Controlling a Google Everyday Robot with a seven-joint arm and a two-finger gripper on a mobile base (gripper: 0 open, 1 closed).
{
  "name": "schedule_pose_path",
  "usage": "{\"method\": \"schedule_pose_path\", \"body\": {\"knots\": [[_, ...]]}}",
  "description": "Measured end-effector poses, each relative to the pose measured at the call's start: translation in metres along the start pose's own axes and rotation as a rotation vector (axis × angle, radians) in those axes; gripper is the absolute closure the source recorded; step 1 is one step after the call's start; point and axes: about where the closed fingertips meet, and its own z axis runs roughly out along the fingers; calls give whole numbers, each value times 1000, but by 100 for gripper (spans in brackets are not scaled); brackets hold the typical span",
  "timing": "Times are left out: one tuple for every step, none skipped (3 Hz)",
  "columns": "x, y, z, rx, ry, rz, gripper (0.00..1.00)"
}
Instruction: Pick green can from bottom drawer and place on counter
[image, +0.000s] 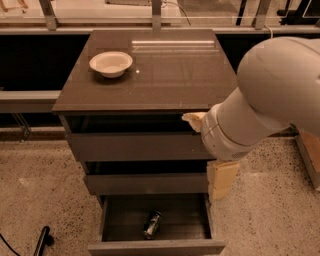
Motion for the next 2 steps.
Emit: {"method": "schedule_pose_path", "body": {"knots": [[-3, 2, 41, -83, 18, -46, 0], [-15, 26, 110, -177, -13, -167, 0]]}}
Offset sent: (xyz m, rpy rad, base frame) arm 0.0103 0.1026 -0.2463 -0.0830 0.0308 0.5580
